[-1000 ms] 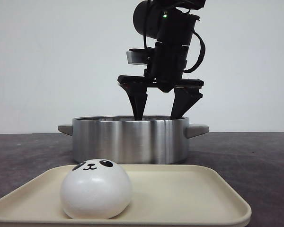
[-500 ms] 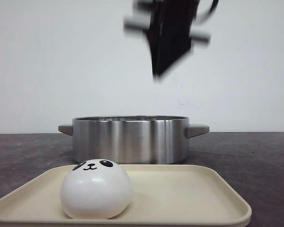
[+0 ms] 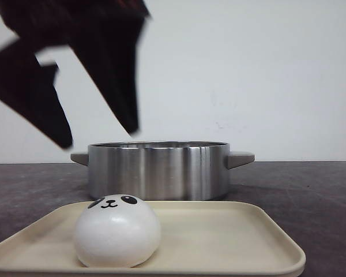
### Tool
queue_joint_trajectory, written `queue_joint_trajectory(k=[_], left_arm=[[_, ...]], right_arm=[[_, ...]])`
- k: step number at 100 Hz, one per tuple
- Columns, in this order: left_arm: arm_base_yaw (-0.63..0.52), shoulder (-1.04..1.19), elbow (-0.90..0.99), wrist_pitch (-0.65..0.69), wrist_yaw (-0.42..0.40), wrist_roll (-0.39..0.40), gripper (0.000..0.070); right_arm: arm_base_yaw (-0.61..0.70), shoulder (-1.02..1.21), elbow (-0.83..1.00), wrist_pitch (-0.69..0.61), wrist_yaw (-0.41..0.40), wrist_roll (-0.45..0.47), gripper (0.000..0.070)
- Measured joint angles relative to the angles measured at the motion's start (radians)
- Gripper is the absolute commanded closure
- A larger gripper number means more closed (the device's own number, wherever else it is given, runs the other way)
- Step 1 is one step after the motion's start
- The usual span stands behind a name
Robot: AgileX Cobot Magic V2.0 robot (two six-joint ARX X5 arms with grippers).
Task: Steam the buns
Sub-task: 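Lower the left gripper onto the last panda bun on the tray and grasp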
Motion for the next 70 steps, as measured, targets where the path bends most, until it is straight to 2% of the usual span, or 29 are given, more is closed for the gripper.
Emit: queue_joint_trajectory(k=[27,52,57,65,70], left_arm=[[-0.002,0.183,0.000,0.034,0.015,0.000,0.0062],[-0.002,0.257,0.000,0.051,0.061,0.000,0.0077],[-0.002,0.257,0.000,0.070,0.062,0.000,0.0126],[-0.002,0.257,0.000,0.103,0.063,0.000,0.0278],[-0.002,0.258,0.000,0.116,0.063,0.000,0.0336]], right_arm=[[0.000,-0.061,0.000,-0.068,0.071,0.000,0.0684],[0.000,-0.054,0.000,-0.121,0.075,0.000,0.0684],[0.000,-0.055,0.000,-0.121,0.075,0.000,0.0684],[0.000,-0.056,0.000,-0.121,0.076,0.000,0.0684],[0.000,-0.056,0.000,-0.122,0.076,0.000,0.0684]])
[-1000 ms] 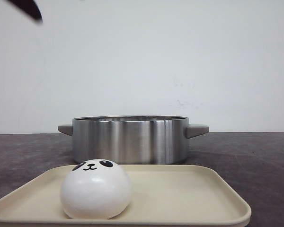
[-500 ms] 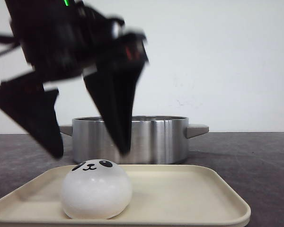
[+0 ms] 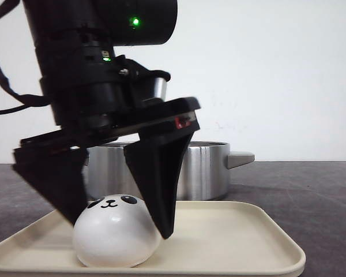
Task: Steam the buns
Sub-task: 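Lower the left gripper onto the last panda bun on the tray and grasp, then carry the bun with the left gripper into the pot and release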
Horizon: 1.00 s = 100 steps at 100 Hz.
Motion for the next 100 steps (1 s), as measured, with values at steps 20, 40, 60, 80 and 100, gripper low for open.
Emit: queue_joint_trajectory(k=[20,40,60,80,100], left_arm=[[0.000,0.016,0.005,-0.013,0.004,0.007,0.0696],[0.000,0.006,0.020,-0.037,0.004,0.051,0.0696],[0.005,-0.134,0.204,-0.041,-0.028,0.091,0.0696],[0.091,-0.161,0.418,-0.016,-0.095,0.194,0.0696],[0.223,-0.086,0.439,-0.001,-0.095,0.246,0.0696]], right_arm=[[0.000,0.000,0.000,0.000,0.000,0.000,0.0684],[0.000,0.002,0.000,0.000,0.000,0.000,0.0684],[0.000,0.002,0.000,0.000,0.000,0.000,0.0684],[0.000,0.002,0.000,0.000,0.000,0.000,0.0684],[0.000,0.003,0.000,0.000,0.000,0.000,0.0684]])
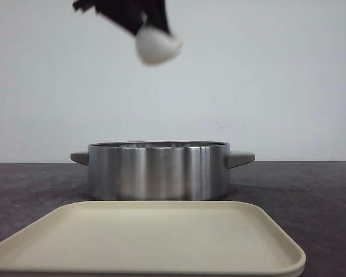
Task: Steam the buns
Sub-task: 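Carry the bun with the left gripper into the pot and release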
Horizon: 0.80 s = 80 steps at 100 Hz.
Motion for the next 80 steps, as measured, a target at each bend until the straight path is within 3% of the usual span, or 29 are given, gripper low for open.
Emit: queue_joint_trajectory(k=[20,44,63,80], left_arm=[[0.109,0.142,0.000,0.041,0.032,0.018,0.0696],[0.146,0.313,0.000,0.082,0.044,0.052,0.0689],[0.159,0.396,-0.002,0.056,0.044,0.059,0.0381],[0.159,0.390,0.001,0.073,0.044,0.059,0.0257]], right_arm=[[0.000,0.014,0.000,-0.003,0.000,0.000,0.0684],[0.000,0.038,0.000,-0.025,0.003,0.000,0.0684],[0.000,0.047,0.000,-0.037,0.023,0.002,0.0684],[0.000,0.047,0.000,-0.037,0.026,0.003,0.0684]])
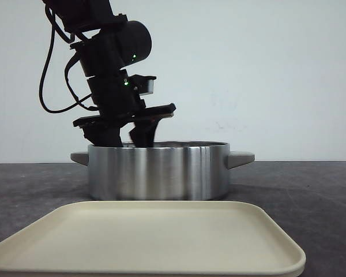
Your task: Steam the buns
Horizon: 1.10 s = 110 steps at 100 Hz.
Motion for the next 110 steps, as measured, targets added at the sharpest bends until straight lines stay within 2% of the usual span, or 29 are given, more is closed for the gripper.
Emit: queue_joint_trajectory(k=[8,33,50,66,72,88,98,110], left_arm=[[0.000,0.000,0.016,-0.022,0.000,0.000,0.0210],[0.000,-0.064,0.114,-0.117,0.003,0.000,0.0218],[0.000,-0.195,0.120,-0.137,0.047,-0.002,0.0242],[0.006,-0.322,0.116,-0.234,0.037,-0.012,0.0422],[0.006,-0.397,0.097,-0.233,0.012,-0.016,0.0511],[0.006,-0.663,0.042,-0.190,-0.052,-0.037,0.0681],[0.006,-0.843,0.006,-0.186,-0.097,-0.042,0.0690],[0.007,-1.020,-0.001,-0.257,-0.121,-0.041,0.0690]], right_arm=[[0.000,0.000,0.000,0.000,0.002,0.000,0.0684],[0.000,0.011,0.000,0.000,0.027,0.001,0.0684],[0.000,0.034,-0.001,-0.002,0.035,0.013,0.0684],[0.005,0.042,-0.032,0.002,0.119,0.024,0.0684],[0.014,0.042,-0.058,0.018,0.136,0.026,0.0684],[0.071,0.036,-0.175,0.149,0.203,0.027,0.0684],[0.113,0.035,-0.270,0.275,0.237,0.027,0.0684],[0.146,0.035,-0.402,0.486,0.238,0.006,0.0684]])
